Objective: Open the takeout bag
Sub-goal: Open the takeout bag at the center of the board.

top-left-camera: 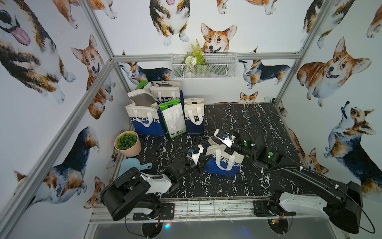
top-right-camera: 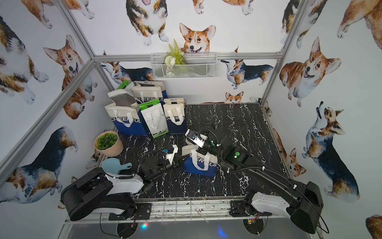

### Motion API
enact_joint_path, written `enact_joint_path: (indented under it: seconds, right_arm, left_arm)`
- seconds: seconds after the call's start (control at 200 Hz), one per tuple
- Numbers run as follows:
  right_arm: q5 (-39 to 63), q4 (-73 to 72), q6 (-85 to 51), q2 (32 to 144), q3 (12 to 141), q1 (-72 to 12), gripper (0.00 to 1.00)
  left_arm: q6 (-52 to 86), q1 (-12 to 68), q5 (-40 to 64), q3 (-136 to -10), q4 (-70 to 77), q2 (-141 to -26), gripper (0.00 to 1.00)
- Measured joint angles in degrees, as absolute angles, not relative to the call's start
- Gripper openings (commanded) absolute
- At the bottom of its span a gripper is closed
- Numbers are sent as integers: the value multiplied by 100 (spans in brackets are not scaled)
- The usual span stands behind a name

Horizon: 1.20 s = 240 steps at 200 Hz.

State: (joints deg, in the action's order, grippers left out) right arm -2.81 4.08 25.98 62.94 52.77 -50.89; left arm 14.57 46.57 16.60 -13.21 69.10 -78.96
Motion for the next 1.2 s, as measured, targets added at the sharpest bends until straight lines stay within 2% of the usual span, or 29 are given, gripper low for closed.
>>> enact_joint_path:
  seconds: [0.521, 0.906, 1.201]
  right_arm:
    - [-172, 550, 2582, 6324, 5380, -5057, 0]
    - [-1, 1328, 2591, 6051, 5712, -5048, 0]
    - [193, 2252, 2674, 6261, 6517, -5048, 0]
  left_arm:
    - [1212, 4657, 1594, -1245, 6326, -7352, 0]
    - [1079, 4659, 1706, -1282, 6394, -7371, 0]
    - [1039, 4659, 1699, -1280, 6451, -7295, 0]
